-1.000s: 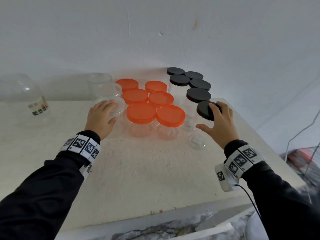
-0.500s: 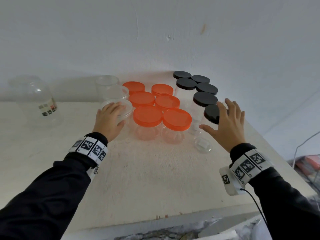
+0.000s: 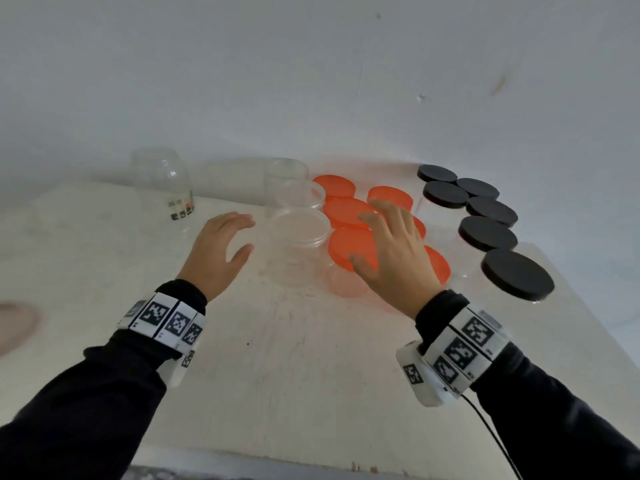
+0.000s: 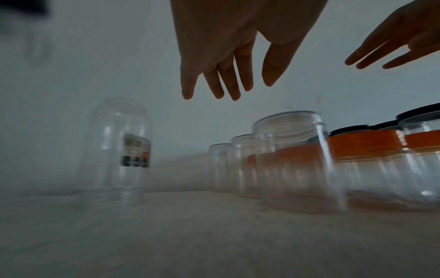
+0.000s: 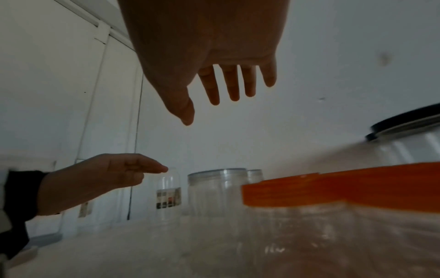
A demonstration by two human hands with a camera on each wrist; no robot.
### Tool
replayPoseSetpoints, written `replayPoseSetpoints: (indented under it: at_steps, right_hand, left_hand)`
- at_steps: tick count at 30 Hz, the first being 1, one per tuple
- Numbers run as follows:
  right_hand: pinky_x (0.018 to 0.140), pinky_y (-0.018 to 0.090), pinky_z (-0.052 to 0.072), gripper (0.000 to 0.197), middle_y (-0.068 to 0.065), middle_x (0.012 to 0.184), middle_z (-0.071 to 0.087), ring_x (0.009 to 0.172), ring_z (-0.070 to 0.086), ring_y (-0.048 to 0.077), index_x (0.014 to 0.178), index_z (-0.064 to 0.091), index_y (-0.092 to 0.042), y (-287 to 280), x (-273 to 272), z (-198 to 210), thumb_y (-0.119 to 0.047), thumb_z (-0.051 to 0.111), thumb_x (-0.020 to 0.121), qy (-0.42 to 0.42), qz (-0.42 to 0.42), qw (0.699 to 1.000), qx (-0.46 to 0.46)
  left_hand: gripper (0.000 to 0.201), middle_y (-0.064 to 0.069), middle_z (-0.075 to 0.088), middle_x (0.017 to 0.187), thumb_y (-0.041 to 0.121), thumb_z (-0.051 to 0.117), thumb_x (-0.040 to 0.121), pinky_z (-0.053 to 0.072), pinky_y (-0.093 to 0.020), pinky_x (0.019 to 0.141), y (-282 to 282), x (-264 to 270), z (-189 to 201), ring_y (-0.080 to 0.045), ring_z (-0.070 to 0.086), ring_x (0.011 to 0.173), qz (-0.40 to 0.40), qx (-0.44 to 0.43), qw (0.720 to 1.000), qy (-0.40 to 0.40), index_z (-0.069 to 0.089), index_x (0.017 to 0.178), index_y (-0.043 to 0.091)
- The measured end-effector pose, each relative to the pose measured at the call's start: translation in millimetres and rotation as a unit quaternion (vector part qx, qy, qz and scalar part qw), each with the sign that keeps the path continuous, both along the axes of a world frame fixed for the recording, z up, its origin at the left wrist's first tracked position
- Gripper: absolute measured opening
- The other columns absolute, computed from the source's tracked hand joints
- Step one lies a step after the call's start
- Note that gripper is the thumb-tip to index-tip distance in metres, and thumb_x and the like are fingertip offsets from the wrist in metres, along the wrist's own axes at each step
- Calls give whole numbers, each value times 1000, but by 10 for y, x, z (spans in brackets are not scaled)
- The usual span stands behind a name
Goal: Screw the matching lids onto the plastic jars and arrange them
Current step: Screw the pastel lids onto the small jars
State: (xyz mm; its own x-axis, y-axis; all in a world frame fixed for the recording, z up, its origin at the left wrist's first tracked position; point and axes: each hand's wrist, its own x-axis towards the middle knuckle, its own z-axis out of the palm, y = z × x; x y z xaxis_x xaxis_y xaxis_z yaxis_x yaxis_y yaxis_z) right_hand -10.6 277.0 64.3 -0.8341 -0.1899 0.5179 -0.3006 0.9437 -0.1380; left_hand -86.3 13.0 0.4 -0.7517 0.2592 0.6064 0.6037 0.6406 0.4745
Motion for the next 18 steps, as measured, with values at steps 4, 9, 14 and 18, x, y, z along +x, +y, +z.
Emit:
replayPoseSetpoints:
  at_steps: [4, 9, 14, 18]
  right_hand:
    - [101, 43, 34, 50, 15, 135, 44, 124, 39, 35, 124, 52, -5, -349, -246, -91, -27, 66, 81, -38, 45, 998, 14]
    - [108, 37, 26, 52, 10, 141, 35, 131, 30, 28, 132, 43, -8, -656, -536, -190, -32, 57, 88, -101, 69, 992, 42]
    - [107, 41, 25, 56, 10, 139, 39, 129, 34, 30, 133, 43, -8, -853, -796, -311, -39, 56, 88, -118, 34, 991, 62]
    - [103, 44, 28, 54, 14, 131, 45, 123, 39, 33, 129, 45, -6, -938, -900, -384, -39, 57, 87, -109, -16, 990, 84]
  left_hand:
    - [32, -12, 56, 124, 6, 61, 86, 26, -26, 102, -523, 117, -64, -22, 41, 119, 71, -17, 997, -22, 58, 118, 3]
    - [33, -13, 57, 124, 4, 63, 84, 28, -29, 100, -1167, 265, -124, -29, 45, 119, 172, -66, 980, -75, 58, 117, 2]
    - [37, -15, 55, 126, 10, 65, 84, 31, -39, 102, -1683, 413, -164, -32, 43, 120, 268, -104, 951, -111, 57, 118, 1]
    - [49, -11, 46, 137, 25, 67, 83, 26, -39, 107, -1996, 556, -220, -28, 36, 128, 332, -129, 917, -177, 52, 125, 6]
